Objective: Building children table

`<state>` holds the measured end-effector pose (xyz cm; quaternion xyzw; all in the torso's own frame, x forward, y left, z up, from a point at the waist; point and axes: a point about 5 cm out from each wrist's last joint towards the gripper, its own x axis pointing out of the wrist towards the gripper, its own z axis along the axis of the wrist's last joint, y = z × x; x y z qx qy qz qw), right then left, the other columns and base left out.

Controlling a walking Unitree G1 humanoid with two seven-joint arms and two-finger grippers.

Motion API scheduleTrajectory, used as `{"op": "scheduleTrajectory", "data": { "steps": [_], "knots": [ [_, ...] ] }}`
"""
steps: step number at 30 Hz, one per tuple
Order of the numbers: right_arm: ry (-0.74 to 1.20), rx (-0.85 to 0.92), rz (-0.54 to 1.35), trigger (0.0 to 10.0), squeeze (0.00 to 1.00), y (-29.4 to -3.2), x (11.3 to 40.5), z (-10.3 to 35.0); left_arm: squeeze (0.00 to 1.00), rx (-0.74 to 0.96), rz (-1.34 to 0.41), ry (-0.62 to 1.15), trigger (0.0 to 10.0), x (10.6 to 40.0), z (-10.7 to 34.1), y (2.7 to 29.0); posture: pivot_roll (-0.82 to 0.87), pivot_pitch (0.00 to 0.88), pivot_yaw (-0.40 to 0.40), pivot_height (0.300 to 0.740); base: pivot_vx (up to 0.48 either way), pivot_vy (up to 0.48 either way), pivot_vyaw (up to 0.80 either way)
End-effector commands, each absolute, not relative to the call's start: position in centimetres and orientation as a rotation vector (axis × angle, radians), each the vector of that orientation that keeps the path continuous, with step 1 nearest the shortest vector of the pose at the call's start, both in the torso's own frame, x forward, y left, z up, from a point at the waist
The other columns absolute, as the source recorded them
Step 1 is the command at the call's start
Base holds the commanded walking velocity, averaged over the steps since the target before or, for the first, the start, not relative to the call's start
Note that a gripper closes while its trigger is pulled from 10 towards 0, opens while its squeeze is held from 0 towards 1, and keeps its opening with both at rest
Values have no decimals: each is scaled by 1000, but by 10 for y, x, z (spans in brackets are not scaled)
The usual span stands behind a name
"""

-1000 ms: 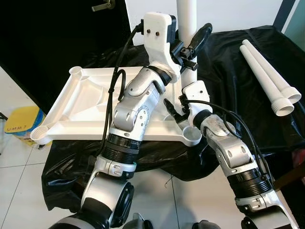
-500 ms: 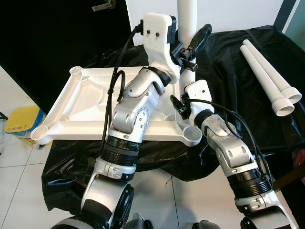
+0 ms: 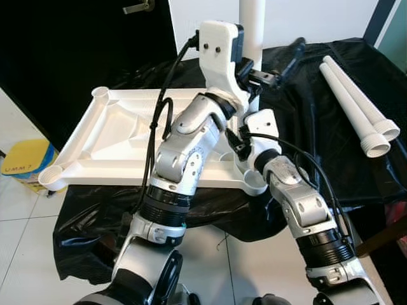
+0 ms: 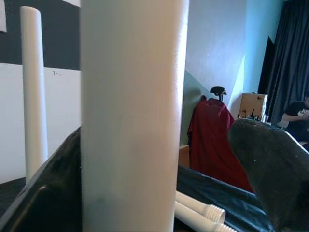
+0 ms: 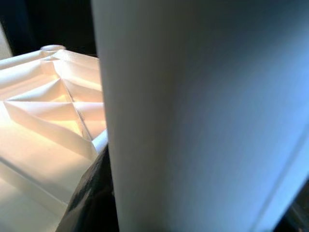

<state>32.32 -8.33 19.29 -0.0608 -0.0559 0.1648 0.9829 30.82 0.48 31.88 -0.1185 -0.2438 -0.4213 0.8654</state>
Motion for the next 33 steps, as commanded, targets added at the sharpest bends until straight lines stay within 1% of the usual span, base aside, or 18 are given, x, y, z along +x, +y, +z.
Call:
{"op": "scheduleTrajectory", "data": {
  "steps": [1, 2, 7, 11, 14, 16, 17, 20, 24, 27, 29, 30, 31, 33],
  "knots": [
    [-102, -108, 298, 10000, 0, -88, 326, 193, 1000, -227, -900, -529, 10000, 303, 321, 4, -85, 39, 37, 740, 0, 0, 0],
    [-105, -90, 267, 10000, 0, -92, 327, 193, 0, -214, -881, -528, 10000, 304, 319, 6, -83, 38, 38, 740, 0, 0, 0],
    [-105, -58, 215, 10000, 0, -98, 329, 192, 0, -204, -827, -530, 10000, 307, 316, 12, -84, 33, 38, 740, 0, 0, 0],
    [-117, 6, 154, 10000, 0, -104, 329, 192, 0, -226, -746, -527, 10000, 311, 311, 23, -81, 26, 37, 740, 0, 0, 0],
    [-154, 46, 102, 10000, 0, -110, 328, 194, 0, -251, -700, -510, 10000, 314, 306, 33, -77, 22, 36, 740, 0, 0, 0],
    [-182, 49, 75, 10000, 0, -113, 328, 196, 0, -265, -685, -501, 10000, 315, 303, 36, -77, 21, 35, 740, 0, 0, 0],
    [-229, 30, 56, 10000, 0, -118, 327, 198, 0, -304, -656, -478, 10000, 316, 299, 41, -69, 18, 25, 740, 0, 0, 0],
    [-240, 25, 62, 10000, 0, -120, 327, 198, 0, -346, -612, -450, 10000, 318, 295, 48, -67, 17, 22, 740, 0, 0, 0],
    [-242, 73, 82, 10000, 0, -118, 326, 199, 0, -386, -577, -419, 10000, 321, 290, 54, -64, 22, 12, 740, 0, 0, 0],
    [-238, 125, 134, 10000, 0, -115, 325, 197, 0, -449, -450, -309, 10000, 330, 268, 68, -61, 20, 8, 740, 0, 0, 0],
    [-238, 125, 134, 10000, 0, -115, 325, 197, 0, -449, -450, -309, 10000, 330, 268, 68, -61, 20, 8, 740, 0, 0, 0],
    [-240, 124, 133, 10000, 0, -115, 325, 197, 0, -499, -436, -267, 10000, 332, 262, 70, -63, 20, 5, 740, 0, 0, 0],
    [-256, 118, 112, 10000, 0, -118, 325, 198, 0, -520, -371, -242, 10000, 334, 257, 76, -71, 20, 7, 740, 0, 0, 0],
    [-256, 118, 112, 10000, 0, -118, 325, 198, 0, -520, -371, -242, 10000, 334, 257, 76, -71, 20, 7, 740, 0, 0, 0]
  ]
}}
